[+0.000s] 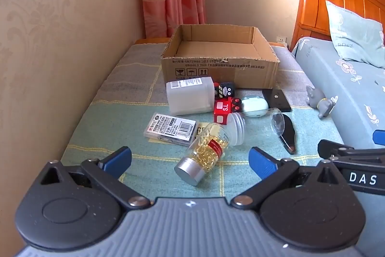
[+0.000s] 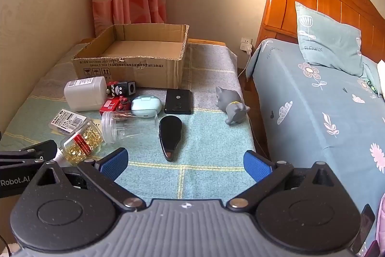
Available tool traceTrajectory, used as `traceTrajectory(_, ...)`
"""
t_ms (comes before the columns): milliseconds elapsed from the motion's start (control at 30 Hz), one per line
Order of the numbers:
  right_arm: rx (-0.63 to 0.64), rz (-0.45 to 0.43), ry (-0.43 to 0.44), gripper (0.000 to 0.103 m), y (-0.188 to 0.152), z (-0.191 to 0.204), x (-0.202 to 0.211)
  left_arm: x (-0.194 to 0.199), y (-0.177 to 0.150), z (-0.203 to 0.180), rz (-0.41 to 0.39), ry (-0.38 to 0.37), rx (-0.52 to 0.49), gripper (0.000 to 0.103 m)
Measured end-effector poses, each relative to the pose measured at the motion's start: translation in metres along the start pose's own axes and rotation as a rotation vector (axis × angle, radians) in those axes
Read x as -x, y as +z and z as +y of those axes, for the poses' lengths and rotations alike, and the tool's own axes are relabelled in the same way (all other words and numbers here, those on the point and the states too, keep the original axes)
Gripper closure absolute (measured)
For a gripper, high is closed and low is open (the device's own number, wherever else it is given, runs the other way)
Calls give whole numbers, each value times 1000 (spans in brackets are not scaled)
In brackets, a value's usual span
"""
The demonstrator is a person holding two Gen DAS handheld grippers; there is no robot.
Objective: Organize rigid objects
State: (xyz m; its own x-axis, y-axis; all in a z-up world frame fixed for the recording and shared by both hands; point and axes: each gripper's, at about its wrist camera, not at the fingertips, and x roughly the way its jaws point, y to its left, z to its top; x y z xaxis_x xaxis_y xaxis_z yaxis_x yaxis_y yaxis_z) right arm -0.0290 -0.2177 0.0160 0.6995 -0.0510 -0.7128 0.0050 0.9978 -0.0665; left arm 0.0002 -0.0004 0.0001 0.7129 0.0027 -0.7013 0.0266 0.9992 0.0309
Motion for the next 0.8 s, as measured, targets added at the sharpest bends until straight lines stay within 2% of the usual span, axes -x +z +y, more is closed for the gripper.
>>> traceTrajectory(800, 3, -5, -5, 0, -1, 0, 5, 6, 6, 3, -10, 1, 0, 1)
